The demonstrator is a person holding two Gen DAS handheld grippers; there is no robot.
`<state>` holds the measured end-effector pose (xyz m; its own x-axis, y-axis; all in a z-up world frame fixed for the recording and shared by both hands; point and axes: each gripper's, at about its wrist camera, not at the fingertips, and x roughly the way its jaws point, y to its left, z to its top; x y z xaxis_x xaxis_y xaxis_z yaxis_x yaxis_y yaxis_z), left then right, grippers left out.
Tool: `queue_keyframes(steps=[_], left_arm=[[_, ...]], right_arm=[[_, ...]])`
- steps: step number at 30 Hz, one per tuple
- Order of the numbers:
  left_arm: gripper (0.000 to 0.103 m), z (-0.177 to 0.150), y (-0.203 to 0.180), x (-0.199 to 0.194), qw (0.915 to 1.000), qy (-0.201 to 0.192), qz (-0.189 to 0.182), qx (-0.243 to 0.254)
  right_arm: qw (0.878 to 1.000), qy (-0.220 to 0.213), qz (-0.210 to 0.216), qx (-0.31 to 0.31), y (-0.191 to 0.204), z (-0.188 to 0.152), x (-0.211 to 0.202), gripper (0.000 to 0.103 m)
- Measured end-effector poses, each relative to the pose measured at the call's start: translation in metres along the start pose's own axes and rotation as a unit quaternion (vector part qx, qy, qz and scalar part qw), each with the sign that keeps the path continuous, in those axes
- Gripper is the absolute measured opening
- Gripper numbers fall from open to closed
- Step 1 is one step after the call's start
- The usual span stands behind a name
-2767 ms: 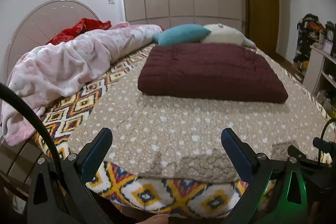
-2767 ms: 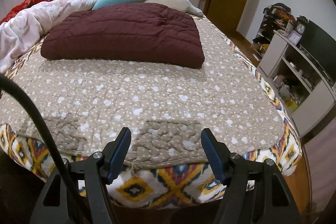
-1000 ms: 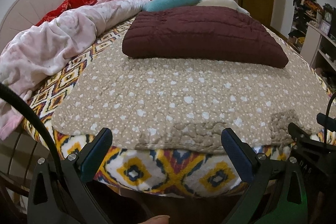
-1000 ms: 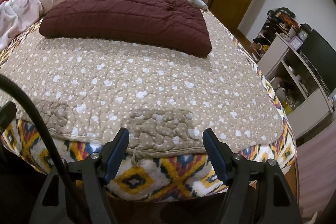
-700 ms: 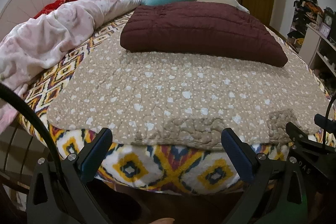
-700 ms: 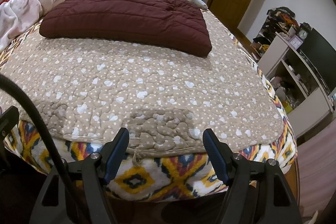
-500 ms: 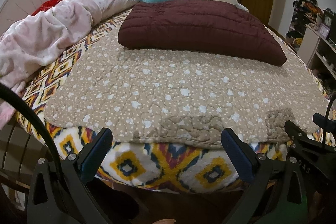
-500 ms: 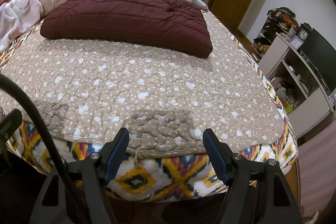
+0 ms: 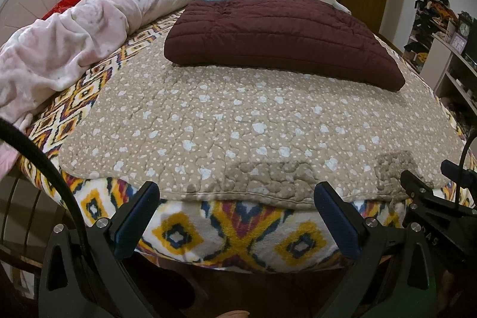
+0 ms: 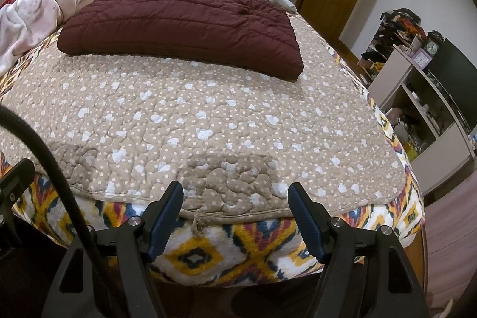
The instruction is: Fold large clothes
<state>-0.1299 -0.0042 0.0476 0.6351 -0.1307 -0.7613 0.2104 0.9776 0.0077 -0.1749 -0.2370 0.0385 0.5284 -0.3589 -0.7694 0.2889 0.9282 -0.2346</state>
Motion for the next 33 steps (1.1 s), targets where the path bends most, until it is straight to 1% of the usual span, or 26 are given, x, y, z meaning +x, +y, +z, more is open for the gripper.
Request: queue_keyframes(steps=[33], left_arm=[[0.103, -0.0042, -0.0016, 0.0069, 0.9999, 0.014, -0.007, -0.005]], right_arm=[[1.0, 0.007, 0.004, -0.005, 0.0047, -0.0019, 0.0048, 0.077]])
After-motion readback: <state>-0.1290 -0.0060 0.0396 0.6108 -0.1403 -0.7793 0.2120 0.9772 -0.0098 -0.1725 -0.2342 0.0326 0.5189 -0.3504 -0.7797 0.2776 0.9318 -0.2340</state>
